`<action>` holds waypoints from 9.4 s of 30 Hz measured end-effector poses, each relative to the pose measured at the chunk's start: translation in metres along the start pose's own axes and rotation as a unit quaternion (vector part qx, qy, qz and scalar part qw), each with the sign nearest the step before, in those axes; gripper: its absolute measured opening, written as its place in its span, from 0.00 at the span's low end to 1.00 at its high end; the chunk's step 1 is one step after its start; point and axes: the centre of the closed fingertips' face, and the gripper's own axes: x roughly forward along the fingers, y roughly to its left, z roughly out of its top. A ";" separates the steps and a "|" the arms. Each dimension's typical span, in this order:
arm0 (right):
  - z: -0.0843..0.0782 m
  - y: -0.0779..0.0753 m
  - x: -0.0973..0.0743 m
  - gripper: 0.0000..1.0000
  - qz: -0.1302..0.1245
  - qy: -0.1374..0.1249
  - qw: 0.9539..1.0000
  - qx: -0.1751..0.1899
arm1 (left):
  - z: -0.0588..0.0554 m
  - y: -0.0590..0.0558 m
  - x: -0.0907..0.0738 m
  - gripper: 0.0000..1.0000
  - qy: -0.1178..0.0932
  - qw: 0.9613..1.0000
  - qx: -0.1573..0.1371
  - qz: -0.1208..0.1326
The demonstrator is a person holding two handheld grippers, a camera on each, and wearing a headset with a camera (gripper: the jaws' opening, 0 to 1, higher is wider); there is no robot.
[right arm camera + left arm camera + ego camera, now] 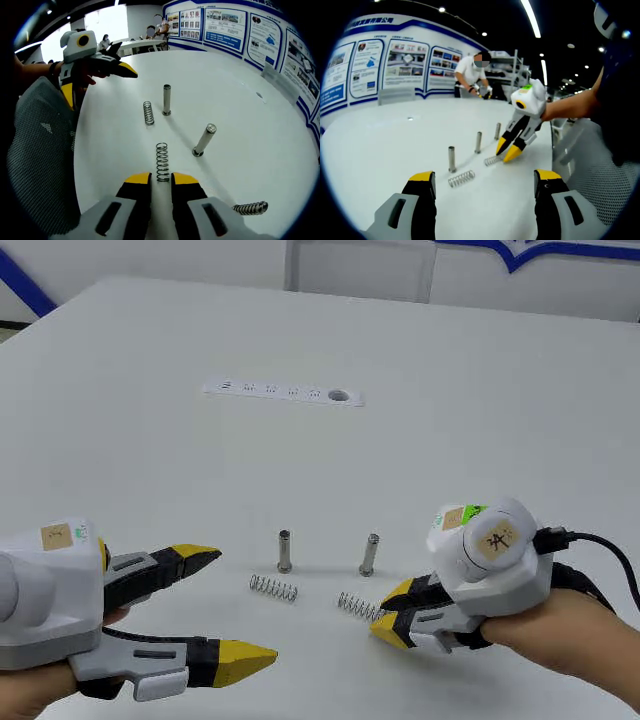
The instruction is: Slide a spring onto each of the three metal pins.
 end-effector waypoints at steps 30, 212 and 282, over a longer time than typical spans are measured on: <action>0.005 0.002 -0.015 0.11 -0.003 -0.002 1.000 -0.004 | 0.002 -0.022 0.004 0.70 0.021 0.998 0.023 -0.048; 0.073 -0.044 -0.053 0.12 0.049 0.185 0.959 -0.210 | -0.007 0.001 -0.012 0.57 0.006 0.999 0.030 -0.007; 0.040 -0.049 0.001 0.18 0.079 0.274 0.935 -0.212 | -0.011 0.004 -0.018 0.58 0.010 1.000 0.021 0.002</action>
